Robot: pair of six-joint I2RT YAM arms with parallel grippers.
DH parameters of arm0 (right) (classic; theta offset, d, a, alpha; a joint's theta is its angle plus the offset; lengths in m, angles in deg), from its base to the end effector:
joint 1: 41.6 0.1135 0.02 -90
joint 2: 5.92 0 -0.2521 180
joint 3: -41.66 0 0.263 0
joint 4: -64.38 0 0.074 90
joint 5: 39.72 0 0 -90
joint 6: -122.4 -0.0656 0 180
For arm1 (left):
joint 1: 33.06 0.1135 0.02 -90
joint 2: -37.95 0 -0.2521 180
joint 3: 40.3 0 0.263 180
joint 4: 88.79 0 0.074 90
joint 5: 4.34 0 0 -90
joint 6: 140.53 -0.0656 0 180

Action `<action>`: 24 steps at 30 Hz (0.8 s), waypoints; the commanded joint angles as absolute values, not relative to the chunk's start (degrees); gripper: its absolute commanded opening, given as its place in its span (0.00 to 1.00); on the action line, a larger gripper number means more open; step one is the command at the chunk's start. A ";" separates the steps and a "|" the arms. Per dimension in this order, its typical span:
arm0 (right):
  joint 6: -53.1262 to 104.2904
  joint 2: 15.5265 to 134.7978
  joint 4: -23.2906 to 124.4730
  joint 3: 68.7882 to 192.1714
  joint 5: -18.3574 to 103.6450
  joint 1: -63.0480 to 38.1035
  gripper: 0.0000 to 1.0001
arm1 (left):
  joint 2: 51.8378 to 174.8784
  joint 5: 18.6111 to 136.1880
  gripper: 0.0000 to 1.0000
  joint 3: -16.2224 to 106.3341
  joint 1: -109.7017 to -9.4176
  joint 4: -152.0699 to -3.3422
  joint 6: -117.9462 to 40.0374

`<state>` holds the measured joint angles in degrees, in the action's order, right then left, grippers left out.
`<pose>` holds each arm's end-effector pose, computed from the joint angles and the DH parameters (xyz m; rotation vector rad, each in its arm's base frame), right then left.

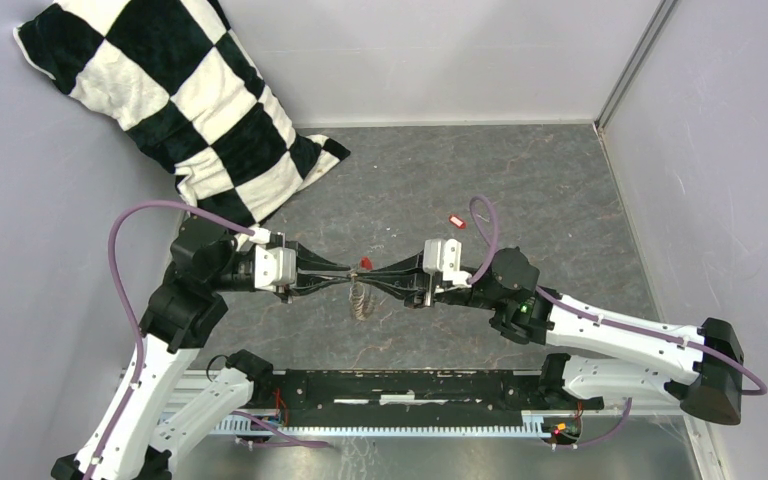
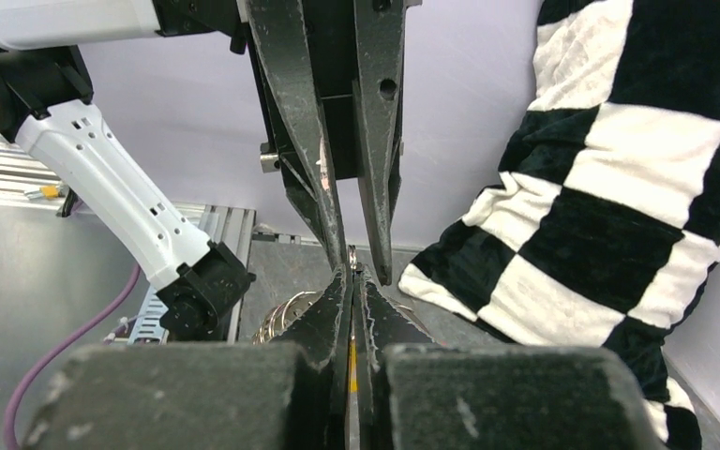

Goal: Put the keys on the keyring

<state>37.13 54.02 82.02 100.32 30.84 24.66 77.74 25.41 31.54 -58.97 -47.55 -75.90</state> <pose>0.0956 0.2715 0.3641 -1.0390 0.9231 1.1251 0.1140 -0.1187 0.3974 1.3637 1.0683 -0.9075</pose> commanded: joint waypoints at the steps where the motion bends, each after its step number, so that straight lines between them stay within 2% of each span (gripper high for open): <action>1: 35.56 53.43 88.27 100.72 30.62 24.75 0.01 | 77.68 24.90 0.26 31.77 -59.08 -49.83 -72.99; 24: 37.36 54.93 87.68 101.53 31.26 25.97 0.01 | 77.53 22.29 0.30 31.82 -59.08 -49.91 -73.63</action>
